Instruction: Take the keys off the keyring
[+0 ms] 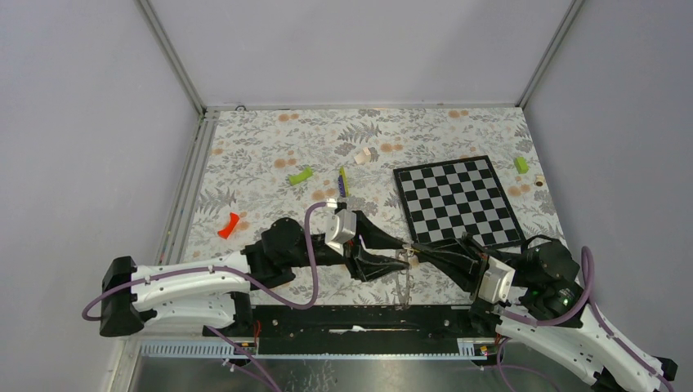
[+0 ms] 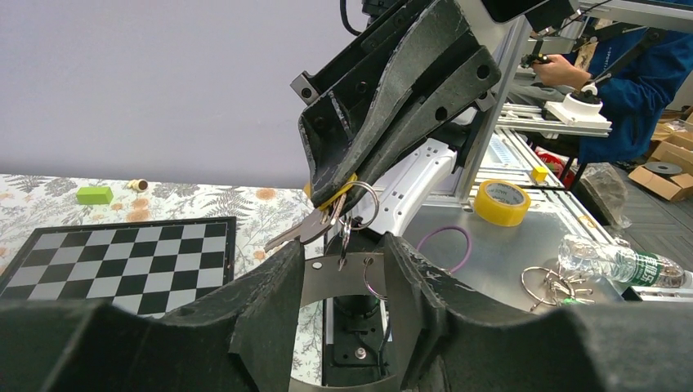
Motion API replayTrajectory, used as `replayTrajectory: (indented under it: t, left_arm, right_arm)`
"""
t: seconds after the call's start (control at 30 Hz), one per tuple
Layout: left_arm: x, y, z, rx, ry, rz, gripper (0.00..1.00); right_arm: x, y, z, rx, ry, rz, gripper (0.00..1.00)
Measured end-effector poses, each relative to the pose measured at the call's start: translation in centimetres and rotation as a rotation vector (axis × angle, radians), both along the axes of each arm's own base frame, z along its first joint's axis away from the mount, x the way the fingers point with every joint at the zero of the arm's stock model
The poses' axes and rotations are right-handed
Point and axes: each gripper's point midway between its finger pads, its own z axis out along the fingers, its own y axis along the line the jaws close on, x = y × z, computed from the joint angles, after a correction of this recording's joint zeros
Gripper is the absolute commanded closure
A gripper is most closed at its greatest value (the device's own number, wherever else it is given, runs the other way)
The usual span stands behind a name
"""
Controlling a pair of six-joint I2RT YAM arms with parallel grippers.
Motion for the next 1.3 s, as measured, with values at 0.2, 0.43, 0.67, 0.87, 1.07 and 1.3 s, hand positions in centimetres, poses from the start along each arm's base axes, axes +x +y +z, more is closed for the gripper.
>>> replayTrajectory:
  t: [0.2,0.43,0.67,0.87,1.07,1.3]
  left_arm:
    - [0.0,-0.1,0.1,-0.005,0.000,0.000,0.67]
    - [0.3,-0.1,0.2,-0.009,0.007,0.011,1.00]
    - [0.0,-0.1,0.3,-0.016,0.003,-0.001,1.00]
    - [0.0,0.0,0.2,-0.010,0.005,-0.001,1.00]
    - [-0.1,0.5,0.8,-0.021,0.002,0.004,1.00]
    - [0.1,1.0,1.6,-0.045,-0.001,0.025,1.00]
  right_arm:
    - [0.0,0.0,0.1,0.006,-0.004,0.000,1.00]
    - [-0.1,0.0,0.3,0.011,-0.006,0.007,1.00]
    - [-0.1,-0.3,0.4,0.020,-0.010,-0.006,1.00]
    - [-0.1,-0.7,0.0,0.011,-0.012,-0.022,1.00]
    - [-0.1,-1.1,-0.5,-0.006,-0.011,-0.034,1.00]
    - [-0.1,-1.1,-1.0,-0.021,0.000,-0.033,1.00]
